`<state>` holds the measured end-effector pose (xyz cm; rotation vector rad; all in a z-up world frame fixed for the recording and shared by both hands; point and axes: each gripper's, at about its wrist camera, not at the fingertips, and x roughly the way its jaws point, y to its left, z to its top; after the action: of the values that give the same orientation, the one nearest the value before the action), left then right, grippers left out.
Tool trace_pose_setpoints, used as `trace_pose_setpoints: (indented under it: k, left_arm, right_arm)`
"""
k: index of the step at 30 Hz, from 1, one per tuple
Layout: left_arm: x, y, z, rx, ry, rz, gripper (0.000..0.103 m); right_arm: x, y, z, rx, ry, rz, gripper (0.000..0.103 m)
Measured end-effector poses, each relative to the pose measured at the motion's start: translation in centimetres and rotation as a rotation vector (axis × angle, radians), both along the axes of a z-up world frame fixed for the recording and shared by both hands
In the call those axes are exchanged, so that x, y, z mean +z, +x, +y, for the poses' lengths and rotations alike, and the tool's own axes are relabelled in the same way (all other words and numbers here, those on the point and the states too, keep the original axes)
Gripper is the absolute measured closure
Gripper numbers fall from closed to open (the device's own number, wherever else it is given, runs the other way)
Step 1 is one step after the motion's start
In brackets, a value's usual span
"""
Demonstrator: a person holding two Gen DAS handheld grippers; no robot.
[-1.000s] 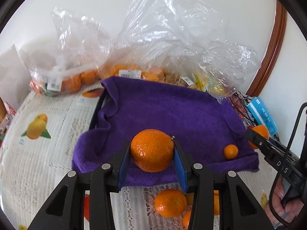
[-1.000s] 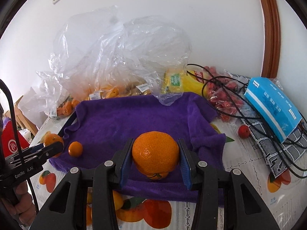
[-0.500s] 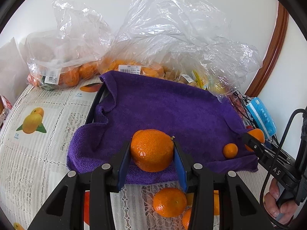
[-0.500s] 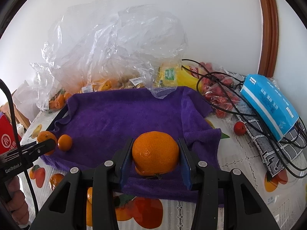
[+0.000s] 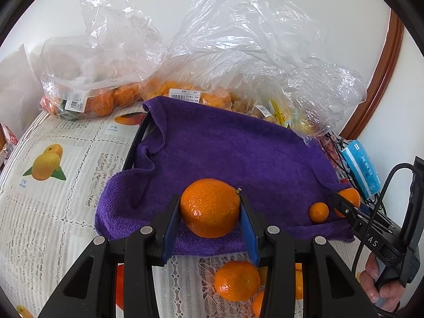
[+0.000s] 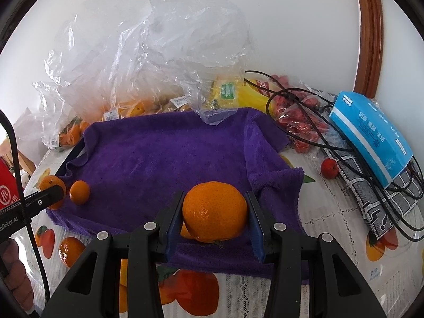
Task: Organize fruits
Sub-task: 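Carry both large oranges over the purple towel, then lower both held oranges onto the purple towel and open both tools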
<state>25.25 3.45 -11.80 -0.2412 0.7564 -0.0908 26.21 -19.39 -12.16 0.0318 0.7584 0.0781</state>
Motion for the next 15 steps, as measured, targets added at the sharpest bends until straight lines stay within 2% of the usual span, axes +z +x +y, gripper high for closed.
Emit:
trace_pose_setpoints:
  k: [15]
  left_arm:
    - [-0.24, 0.22, -0.20, 0.005, 0.001, 0.012, 0.063]
  right_arm:
    - [-0.64, 0.36, 0.08, -0.021, -0.046, 0.020, 0.058]
